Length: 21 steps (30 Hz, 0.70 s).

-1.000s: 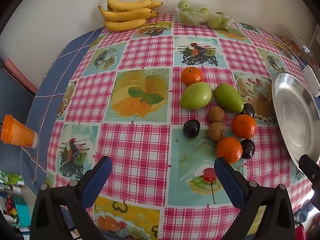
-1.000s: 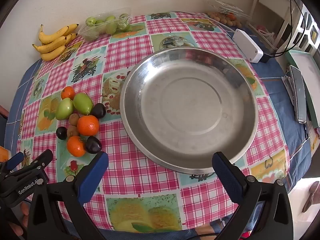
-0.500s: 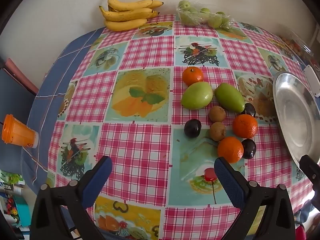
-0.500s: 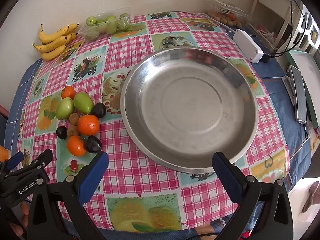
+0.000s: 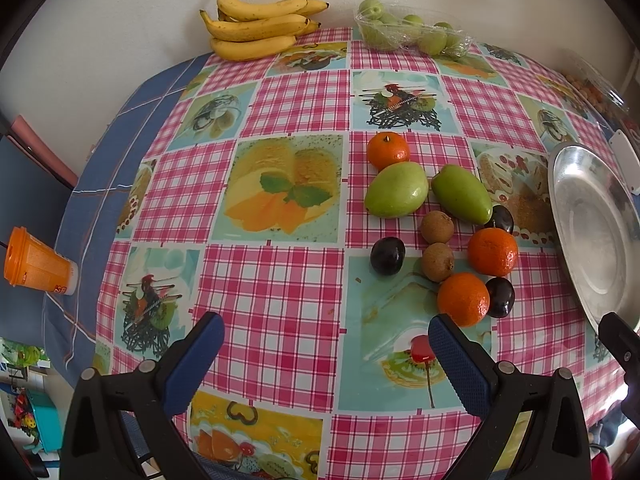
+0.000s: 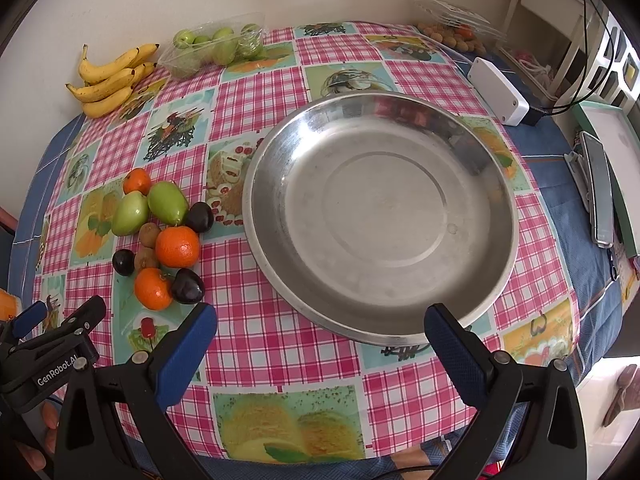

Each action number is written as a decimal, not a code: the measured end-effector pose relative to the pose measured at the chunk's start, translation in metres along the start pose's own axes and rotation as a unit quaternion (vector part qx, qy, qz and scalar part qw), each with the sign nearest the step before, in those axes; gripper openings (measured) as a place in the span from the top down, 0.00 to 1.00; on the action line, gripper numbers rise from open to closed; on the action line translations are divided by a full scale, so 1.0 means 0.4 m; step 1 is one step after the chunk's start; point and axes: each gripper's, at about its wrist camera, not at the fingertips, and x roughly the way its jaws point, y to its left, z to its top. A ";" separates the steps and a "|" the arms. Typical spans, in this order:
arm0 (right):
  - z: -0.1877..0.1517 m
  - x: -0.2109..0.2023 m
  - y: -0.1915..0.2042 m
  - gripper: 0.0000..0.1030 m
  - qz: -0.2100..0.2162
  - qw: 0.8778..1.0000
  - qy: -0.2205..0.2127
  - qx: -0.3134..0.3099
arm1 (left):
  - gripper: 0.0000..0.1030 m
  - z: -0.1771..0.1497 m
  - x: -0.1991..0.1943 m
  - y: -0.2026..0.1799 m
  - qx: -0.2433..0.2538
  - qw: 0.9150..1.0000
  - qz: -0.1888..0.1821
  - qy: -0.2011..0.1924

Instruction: Organize fruits

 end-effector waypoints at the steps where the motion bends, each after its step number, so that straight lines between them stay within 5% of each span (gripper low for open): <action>1: 0.000 0.000 -0.001 0.00 0.000 1.000 0.000 0.000 | 0.00 -0.001 0.001 0.001 0.000 1.000 0.000 0.001; 21: -0.001 0.003 0.000 0.00 -0.001 1.000 0.002 0.000 | 0.00 -0.004 0.007 0.000 0.000 1.000 0.005 0.004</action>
